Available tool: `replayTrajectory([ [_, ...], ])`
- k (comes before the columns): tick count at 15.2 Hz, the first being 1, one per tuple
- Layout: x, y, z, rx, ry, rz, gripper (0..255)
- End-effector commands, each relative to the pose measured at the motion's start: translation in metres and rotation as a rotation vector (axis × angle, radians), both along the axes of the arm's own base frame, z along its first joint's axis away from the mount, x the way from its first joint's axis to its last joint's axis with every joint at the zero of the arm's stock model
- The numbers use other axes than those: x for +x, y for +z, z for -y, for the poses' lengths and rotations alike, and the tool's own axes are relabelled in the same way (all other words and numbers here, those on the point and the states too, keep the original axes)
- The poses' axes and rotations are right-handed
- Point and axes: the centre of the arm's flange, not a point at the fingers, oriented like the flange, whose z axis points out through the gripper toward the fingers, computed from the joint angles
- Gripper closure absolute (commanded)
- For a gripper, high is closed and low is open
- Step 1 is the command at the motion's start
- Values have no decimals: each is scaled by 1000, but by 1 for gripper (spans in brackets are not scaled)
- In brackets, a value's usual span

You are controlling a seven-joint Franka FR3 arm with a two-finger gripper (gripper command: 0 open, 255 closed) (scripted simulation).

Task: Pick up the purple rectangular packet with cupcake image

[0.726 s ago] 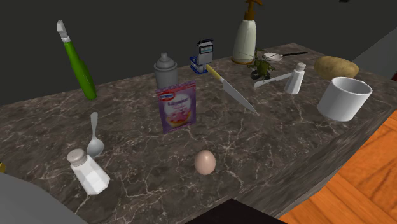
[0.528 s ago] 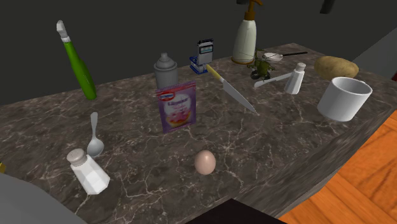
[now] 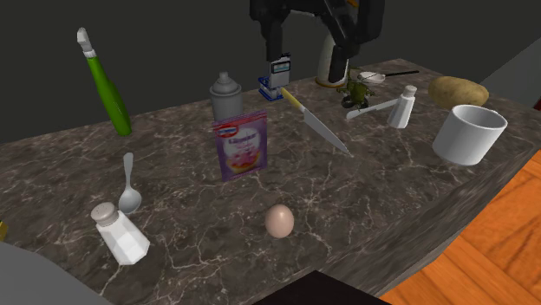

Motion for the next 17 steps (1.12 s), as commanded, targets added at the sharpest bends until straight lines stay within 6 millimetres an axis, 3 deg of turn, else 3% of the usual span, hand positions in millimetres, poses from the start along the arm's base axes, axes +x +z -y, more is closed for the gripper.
replayTrajectory([
  [1, 5, -17, -18, -4, -41, 21, 0],
  [11, 44, -104, -104, -28, -226, 107, 0],
  [17, 44, -136, -104, -28, -226, 107, 0],
])
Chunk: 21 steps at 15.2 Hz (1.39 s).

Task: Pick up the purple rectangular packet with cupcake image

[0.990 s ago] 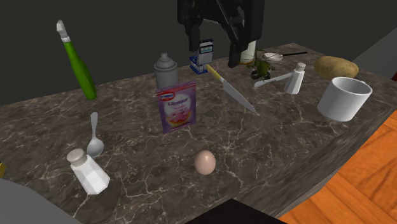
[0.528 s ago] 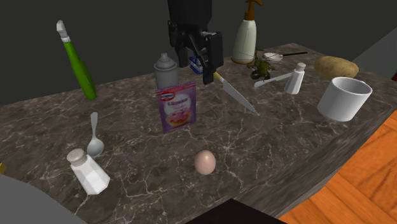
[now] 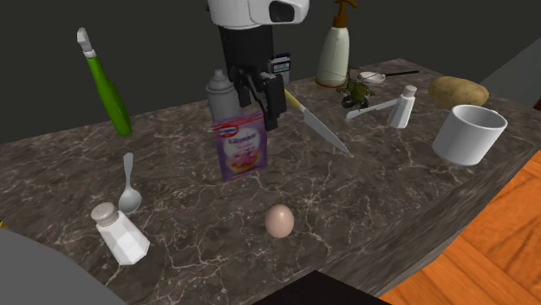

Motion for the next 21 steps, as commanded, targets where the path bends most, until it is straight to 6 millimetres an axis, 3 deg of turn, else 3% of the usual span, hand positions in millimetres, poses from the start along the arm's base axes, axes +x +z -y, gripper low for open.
replayTrajectory([
  [1, -2, -13, 0, -2, 1, -5, 0],
  [3, -2, -16, 0, -2, 1, -5, 0],
  [4, -4, -17, -1, -2, 1, -5, 255],
  [7, -23, -15, -8, -3, 0, -4, 255],
  [8, -25, -14, -1, 2, 0, -6, 255],
  [9, -16, -16, 5, 2, 0, -7, 255],
  [12, -15, -24, 7, 3, 0, -7, 255],
  [13, -2, -16, 0, -2, 1, -5, 255],
  [21, -2, 26, 0, -2, 1, -5, 255],
])
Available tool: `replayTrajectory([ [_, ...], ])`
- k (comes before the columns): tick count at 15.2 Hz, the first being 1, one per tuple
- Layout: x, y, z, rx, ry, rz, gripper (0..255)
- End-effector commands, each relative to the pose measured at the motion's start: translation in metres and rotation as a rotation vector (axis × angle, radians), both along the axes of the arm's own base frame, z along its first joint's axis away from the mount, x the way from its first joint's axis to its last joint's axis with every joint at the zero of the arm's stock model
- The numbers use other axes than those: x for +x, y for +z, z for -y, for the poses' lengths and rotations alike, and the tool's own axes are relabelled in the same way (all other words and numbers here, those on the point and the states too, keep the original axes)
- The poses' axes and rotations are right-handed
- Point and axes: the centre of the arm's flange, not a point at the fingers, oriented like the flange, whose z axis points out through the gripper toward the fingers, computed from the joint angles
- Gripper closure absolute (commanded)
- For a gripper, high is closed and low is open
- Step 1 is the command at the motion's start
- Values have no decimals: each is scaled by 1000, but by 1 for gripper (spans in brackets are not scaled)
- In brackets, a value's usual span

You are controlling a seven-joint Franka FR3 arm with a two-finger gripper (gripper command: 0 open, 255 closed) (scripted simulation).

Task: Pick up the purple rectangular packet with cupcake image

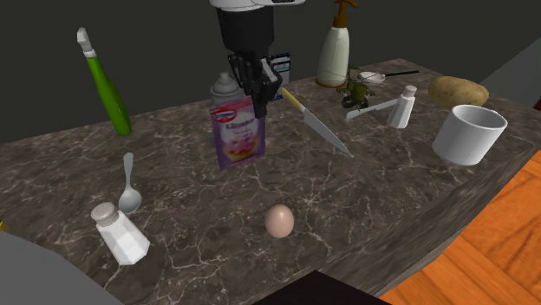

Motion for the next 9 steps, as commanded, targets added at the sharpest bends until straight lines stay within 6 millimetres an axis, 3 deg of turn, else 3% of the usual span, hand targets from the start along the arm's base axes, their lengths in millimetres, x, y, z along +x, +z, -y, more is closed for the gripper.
replayTrajectory([
  [1, -1, 11, -1, 0, 0, -1, 255],
  [7, -1, 42, -1, 0, 0, -1, 255],
  [9, -1, 43, -1, 0, 0, -1, 255],
])
